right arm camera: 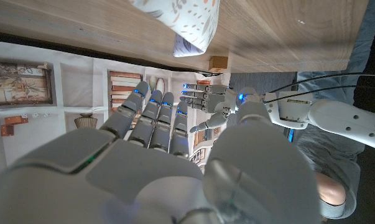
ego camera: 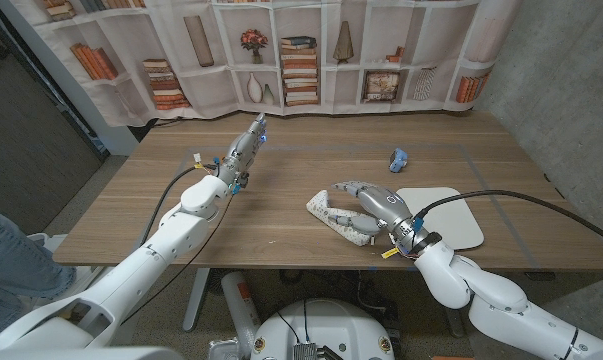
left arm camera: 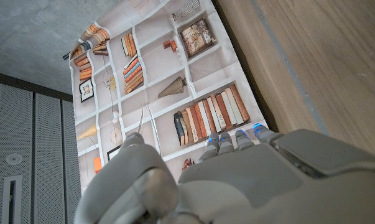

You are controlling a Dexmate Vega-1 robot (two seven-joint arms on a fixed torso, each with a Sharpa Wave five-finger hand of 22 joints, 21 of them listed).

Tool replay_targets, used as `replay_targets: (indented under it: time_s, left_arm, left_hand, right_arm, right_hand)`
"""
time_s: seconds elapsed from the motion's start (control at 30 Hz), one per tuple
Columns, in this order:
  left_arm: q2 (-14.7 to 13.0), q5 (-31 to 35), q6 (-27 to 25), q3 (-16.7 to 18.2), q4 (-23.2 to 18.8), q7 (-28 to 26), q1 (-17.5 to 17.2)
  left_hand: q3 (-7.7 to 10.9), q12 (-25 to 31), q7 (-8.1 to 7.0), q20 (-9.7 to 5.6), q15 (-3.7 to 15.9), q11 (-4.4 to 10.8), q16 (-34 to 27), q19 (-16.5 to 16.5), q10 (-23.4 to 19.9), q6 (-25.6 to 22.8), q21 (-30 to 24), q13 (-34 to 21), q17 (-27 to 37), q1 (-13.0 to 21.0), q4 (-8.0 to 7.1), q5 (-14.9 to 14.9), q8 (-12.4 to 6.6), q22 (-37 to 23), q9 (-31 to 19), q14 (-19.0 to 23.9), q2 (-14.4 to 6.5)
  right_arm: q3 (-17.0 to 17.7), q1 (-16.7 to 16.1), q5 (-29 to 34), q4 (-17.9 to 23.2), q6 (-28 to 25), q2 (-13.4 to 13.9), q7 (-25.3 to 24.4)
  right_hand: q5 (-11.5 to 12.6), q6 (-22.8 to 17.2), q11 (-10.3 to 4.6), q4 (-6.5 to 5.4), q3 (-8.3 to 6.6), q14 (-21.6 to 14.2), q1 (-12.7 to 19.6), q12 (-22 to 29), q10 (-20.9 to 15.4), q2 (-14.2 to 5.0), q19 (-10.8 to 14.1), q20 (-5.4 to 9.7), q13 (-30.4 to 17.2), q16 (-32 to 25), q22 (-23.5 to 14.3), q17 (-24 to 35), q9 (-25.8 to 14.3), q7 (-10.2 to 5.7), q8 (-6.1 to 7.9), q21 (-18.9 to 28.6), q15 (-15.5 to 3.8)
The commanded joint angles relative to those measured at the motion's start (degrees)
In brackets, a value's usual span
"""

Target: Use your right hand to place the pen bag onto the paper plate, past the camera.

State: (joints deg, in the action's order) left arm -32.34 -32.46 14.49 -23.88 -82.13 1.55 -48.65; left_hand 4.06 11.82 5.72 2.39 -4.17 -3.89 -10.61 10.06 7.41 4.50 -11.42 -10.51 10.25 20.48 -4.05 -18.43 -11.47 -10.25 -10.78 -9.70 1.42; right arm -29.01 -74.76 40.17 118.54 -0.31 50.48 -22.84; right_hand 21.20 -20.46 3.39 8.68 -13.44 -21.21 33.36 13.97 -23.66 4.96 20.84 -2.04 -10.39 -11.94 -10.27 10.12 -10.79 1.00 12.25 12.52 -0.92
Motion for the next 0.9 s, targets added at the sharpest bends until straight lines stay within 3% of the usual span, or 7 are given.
replay_targets:
  time_s: [0.03, 0.5, 0.9]
  left_arm:
    - [0.06, 0.08, -0.11, -0.13, 0.19, -0.02, -0.19]
    - [0.33, -0.02, -0.06, -0.33, 1.27, 0.49, 0.30]
    - [0.44, 0.10, -0.74, -0.56, 1.56, 0.43, 0.89]
  left_hand:
    - [-0.26, -0.17, -0.18, 0.26, -0.36, 0.29, -0.16, 2.93, 0.39, -0.11, -0.08, -0.26, 0.21, 0.71, -0.01, 0.19, -0.06, -0.20, -0.15, -1.62, 0.13]
    - [-0.38, -0.17, -0.16, 0.33, -0.42, 0.27, -0.17, 2.87, 0.39, -0.16, -0.11, -0.26, 0.22, 0.85, 0.01, 0.25, -0.06, -0.20, -0.16, -1.59, 0.04]
    - [-0.50, -0.18, -0.31, 0.59, -0.49, 0.42, -0.17, 2.86, 0.43, -0.14, -0.12, -0.26, 0.22, 0.96, 0.02, 0.32, -0.04, -0.20, -0.16, -1.59, -0.07]
  right_arm:
    - [-1.11, 0.36, -0.53, -0.50, -0.85, -0.32, -0.08]
    - [-2.05, 0.48, -1.26, -1.09, -2.63, -1.01, 0.10]
    - [-4.01, 1.49, 1.25, -2.19, -5.25, -2.00, -0.56]
  right_hand:
    - [0.24, 0.13, 0.07, 0.06, -0.39, -0.45, 1.00, -0.36, 0.29, 0.05, 1.71, -0.52, -0.20, 0.28, -0.14, 0.22, -0.23, -0.41, -0.21, 0.69, 0.41]
    - [0.10, 0.28, -0.03, -0.10, -0.41, -1.99, 1.46, -0.64, 0.33, 0.14, 4.80, -1.17, -0.23, 0.08, -0.17, 0.27, -0.26, -0.32, -0.44, 1.47, 0.71]
    - [-0.01, 0.27, -0.04, -0.20, -0.41, -3.45, 1.68, -0.67, 0.06, 0.20, 5.94, -1.31, -0.24, -0.20, -0.19, 0.30, -0.28, -0.27, -0.52, 1.65, 0.91]
